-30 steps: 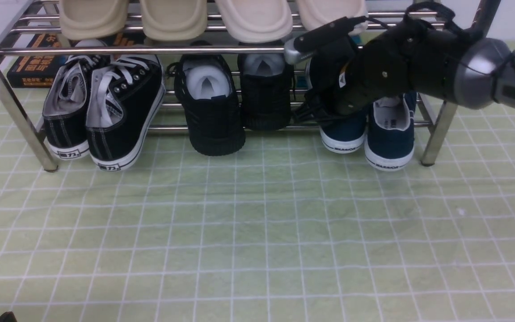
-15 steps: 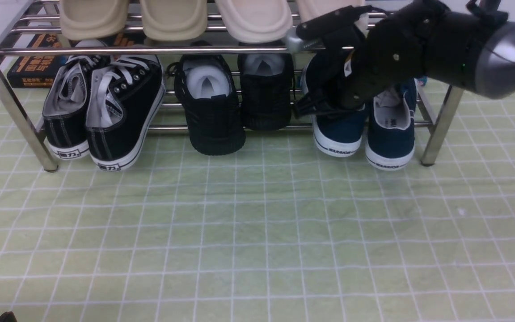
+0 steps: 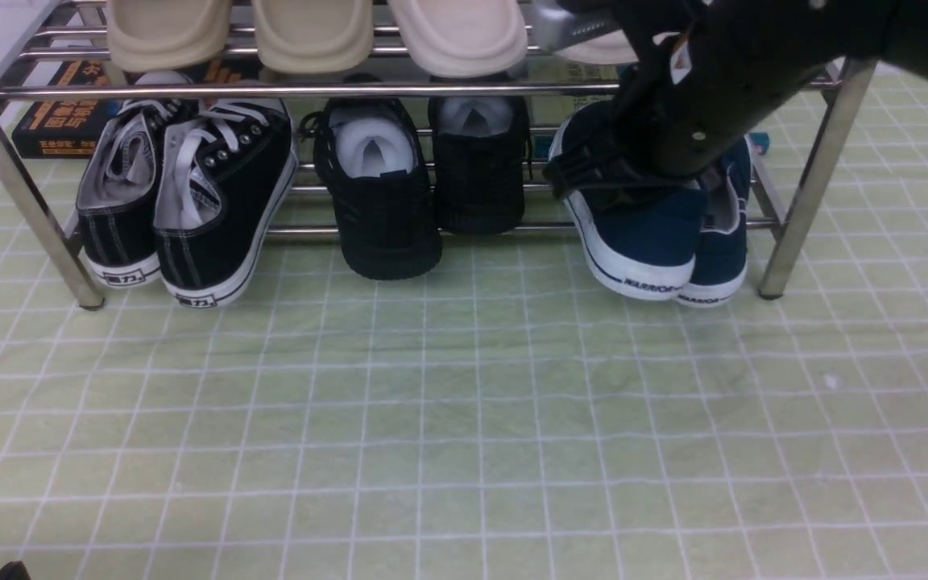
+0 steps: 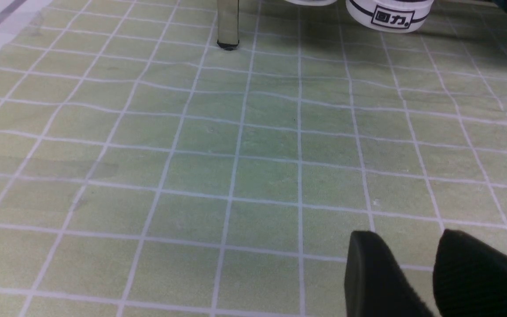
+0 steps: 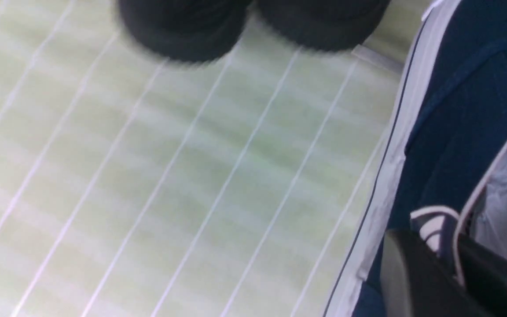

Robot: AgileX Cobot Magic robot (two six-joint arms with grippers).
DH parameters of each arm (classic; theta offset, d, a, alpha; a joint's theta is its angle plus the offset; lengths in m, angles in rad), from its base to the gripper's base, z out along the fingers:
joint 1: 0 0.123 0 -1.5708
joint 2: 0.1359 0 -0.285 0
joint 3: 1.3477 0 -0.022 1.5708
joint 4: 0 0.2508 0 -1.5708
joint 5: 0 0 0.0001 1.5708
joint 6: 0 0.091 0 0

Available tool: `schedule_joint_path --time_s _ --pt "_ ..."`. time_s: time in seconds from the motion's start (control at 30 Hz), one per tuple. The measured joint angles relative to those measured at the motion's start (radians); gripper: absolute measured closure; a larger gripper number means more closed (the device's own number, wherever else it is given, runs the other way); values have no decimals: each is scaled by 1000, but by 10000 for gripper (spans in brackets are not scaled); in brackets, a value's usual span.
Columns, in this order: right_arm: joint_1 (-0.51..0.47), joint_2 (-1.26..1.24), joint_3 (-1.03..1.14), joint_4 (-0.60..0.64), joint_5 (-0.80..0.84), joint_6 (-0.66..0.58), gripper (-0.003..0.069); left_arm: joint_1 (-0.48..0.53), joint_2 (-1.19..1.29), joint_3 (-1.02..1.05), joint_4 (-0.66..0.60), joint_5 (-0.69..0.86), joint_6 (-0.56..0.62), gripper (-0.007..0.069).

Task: Take the shoes off the shelf with your hand from the green coffee tablecloth.

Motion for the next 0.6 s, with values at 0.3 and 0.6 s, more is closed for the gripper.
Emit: schedule_joint_path --time_s 0.3,0.6 --pt "126 -168 2 18 268 1 608 0 0 0 0 0 0 383" --pt "275 -295 245 10 256 114 608 0 0 0 0 0 0 383"
